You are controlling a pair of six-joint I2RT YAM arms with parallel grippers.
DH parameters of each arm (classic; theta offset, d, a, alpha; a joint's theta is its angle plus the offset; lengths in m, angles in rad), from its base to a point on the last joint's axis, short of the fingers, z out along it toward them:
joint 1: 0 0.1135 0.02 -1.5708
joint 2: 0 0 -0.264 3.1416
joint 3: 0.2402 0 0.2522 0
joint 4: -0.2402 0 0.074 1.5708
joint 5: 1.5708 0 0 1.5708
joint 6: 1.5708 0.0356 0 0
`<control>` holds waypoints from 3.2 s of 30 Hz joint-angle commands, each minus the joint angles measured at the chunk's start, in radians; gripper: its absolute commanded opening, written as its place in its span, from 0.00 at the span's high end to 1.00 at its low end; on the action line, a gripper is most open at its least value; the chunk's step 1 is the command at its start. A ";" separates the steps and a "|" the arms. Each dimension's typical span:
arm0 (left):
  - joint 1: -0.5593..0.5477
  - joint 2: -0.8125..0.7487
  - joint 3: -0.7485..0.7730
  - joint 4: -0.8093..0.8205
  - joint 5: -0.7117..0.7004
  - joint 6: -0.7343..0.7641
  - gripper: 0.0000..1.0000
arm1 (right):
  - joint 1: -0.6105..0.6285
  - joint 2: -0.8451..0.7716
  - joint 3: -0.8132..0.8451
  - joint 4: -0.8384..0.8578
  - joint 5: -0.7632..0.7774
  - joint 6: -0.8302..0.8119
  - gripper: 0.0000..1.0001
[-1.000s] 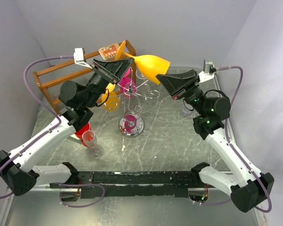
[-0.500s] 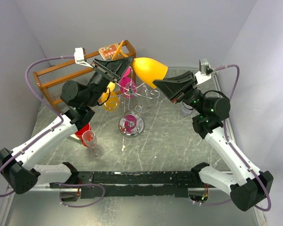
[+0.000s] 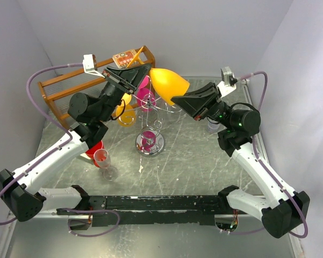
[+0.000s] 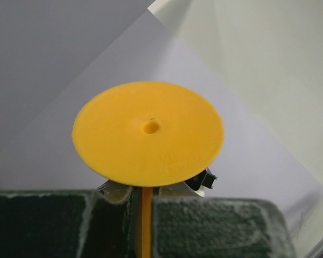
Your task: Place the wine glass upside down on the wine glass rack
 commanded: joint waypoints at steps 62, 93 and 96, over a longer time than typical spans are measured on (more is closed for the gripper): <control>-0.024 0.214 0.189 0.110 0.671 0.900 0.93 | 0.005 0.022 0.687 -1.127 0.417 -0.168 0.42; -0.026 0.286 0.227 0.196 0.697 0.801 0.93 | 0.006 0.097 0.673 -1.199 0.382 -0.092 0.89; -0.026 0.288 0.228 0.198 0.698 0.794 0.93 | 0.005 0.098 0.667 -1.182 0.367 -0.086 0.96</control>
